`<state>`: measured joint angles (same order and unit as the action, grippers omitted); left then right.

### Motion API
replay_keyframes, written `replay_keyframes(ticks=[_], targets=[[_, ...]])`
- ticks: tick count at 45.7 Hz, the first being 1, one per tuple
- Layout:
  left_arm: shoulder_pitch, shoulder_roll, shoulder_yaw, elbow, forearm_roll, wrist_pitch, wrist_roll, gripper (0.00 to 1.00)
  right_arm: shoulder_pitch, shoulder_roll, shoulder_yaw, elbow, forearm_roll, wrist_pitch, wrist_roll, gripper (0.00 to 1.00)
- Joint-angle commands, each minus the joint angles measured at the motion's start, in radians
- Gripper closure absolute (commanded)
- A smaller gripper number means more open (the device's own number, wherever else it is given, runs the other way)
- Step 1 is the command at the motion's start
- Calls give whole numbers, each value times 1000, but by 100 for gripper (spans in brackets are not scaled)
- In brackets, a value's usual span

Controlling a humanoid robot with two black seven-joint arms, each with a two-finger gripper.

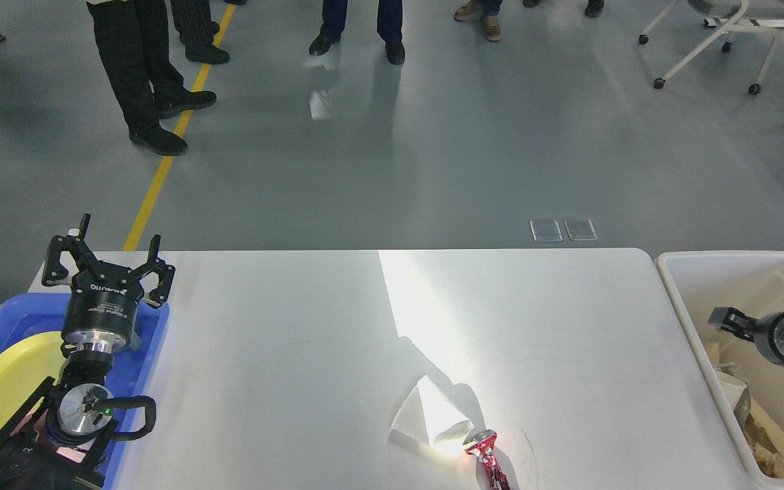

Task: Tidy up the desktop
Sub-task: 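Raise the right gripper out of the bin toward the pink wrapper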

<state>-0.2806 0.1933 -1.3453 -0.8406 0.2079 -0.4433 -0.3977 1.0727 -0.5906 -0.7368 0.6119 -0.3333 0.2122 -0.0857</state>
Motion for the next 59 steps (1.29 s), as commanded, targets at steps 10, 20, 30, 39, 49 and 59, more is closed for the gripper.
replay_keyframes(ticks=[10,20,30,39,49,59], targets=[[0,0,0,0,1,0,0,4,484,58,-259,248,10,467,0,0],[0,0,0,0,-1,0,0,4,789,138,-384,566,40,564,0,0],[0,0,0,0,-1,0,0,4,1019,169,-415,782,201,564,-2,0],[0,0,0,0,1,0,0,4,1222,173,-414,957,203,542,-3,0],[1,0,0,0,1,0,-1,4,1303,271,-414,1000,250,530,-5,1],[0,0,0,0,1,0,-1,4,1311,314,-412,1000,301,481,-6,1]])
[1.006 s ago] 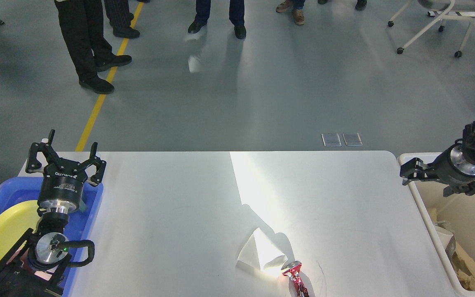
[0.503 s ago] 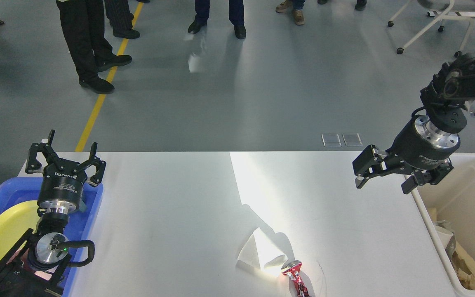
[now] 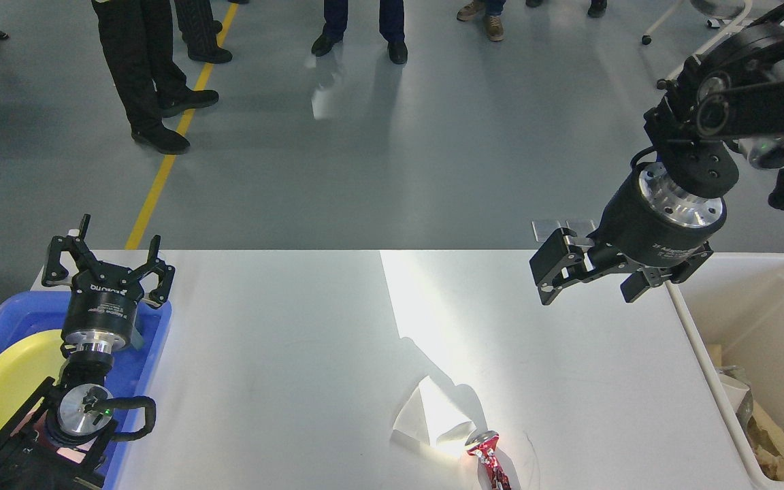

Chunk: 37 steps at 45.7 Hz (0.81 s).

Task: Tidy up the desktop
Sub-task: 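Raise the right gripper out of the bin toward the pink wrapper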

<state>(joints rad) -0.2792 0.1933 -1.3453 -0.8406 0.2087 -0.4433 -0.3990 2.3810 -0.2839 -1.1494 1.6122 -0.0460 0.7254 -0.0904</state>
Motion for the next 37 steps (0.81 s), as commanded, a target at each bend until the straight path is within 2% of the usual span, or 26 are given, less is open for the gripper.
replay_keyframes(ticks=[1,9,19,33,37], targets=[[0,0,0,0,0,0,0,4,3,5,0,0,18,-38,-3,1],[-1,0,0,0,-2,0,2,4,0,12,-1,2,55,-73,-54,2],[-1,0,0,0,-2,0,2,4,0,17,2,2,57,-73,-81,2],[-1,0,0,0,-2,0,2,4,-77,46,72,-9,43,-83,-83,2],[-1,0,0,0,-2,0,2,4,-147,58,123,-24,18,-138,-81,2]])
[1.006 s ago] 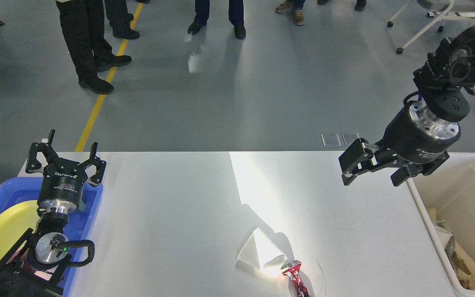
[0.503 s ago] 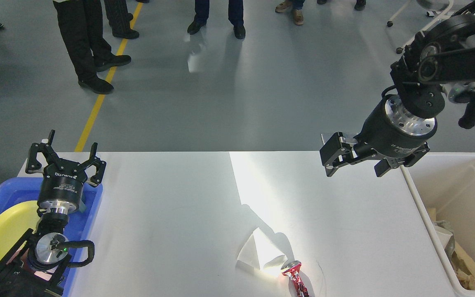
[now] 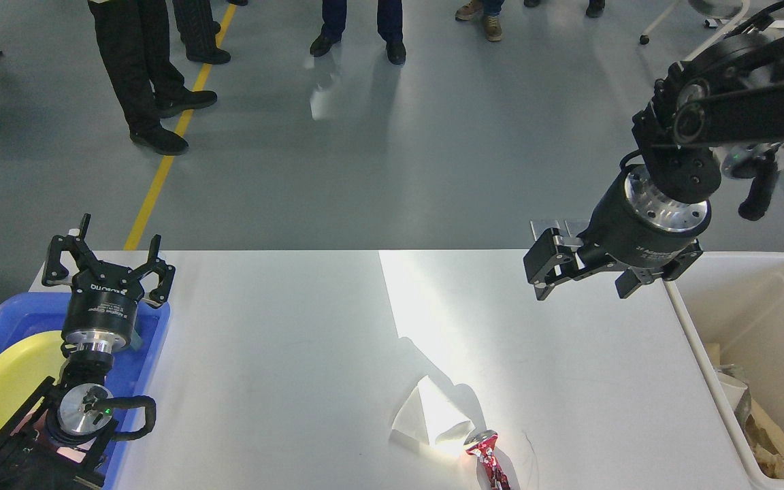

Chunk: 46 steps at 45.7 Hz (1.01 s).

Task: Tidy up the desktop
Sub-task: 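Raise the right gripper out of the bin toward the pink wrapper, then lower the right gripper onto the pink wrapper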

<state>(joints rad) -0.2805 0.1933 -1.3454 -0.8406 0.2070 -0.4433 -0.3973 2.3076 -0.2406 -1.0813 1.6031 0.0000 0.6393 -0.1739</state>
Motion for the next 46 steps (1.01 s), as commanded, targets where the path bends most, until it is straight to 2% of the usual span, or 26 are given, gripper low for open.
replay_keyframes(ticks=[1,10,20,26,34,42,46], targets=[[1,0,0,0,0,0,0,4,-86,18,67,-17,-44,-68,4,2],[0,0,0,0,0,0,0,4,-238,23,219,-31,-259,-173,17,2],[0,0,0,0,0,0,0,4,-457,99,354,-69,-547,-205,17,6],[1,0,0,0,2,0,0,4,-585,127,360,-132,-638,-299,16,6],[0,0,0,0,0,0,0,4,-720,247,353,-232,-724,-423,16,6],[0,0,0,0,0,0,0,4,-812,314,353,-291,-847,-437,17,6],[0,0,0,0,0,0,0,4,-861,369,345,-370,-868,-431,16,6]])
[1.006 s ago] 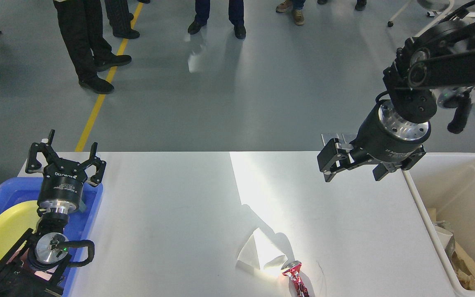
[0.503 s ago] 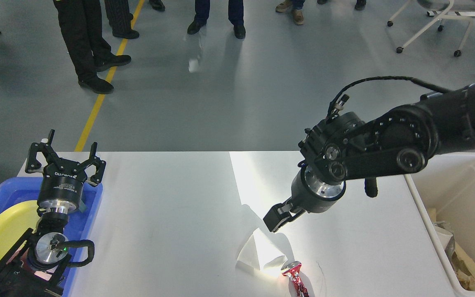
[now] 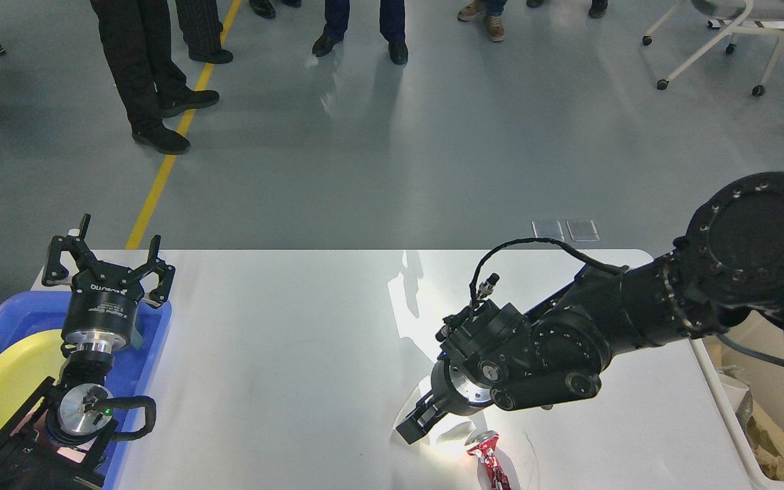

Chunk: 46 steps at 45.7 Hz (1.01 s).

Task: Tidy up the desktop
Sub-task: 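Lower the right gripper onto the pink wrapper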

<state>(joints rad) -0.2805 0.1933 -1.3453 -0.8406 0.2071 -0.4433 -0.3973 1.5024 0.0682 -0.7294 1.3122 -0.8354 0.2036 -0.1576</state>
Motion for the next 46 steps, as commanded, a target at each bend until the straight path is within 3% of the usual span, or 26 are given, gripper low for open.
replay_keyframes(ticks=[1,12,39,46], targets=[[0,0,0,0,0,0,0,4,-68,71,-13,-99,-34,5,0,6],[0,0,0,0,0,0,0,4,-117,94,-91,-186,-41,2,0,6],[0,0,0,0,0,0,0,4,-191,107,-94,-191,-54,5,-5,4],[0,0,0,0,0,0,0,4,-191,105,-91,-205,-45,-9,-10,9]])
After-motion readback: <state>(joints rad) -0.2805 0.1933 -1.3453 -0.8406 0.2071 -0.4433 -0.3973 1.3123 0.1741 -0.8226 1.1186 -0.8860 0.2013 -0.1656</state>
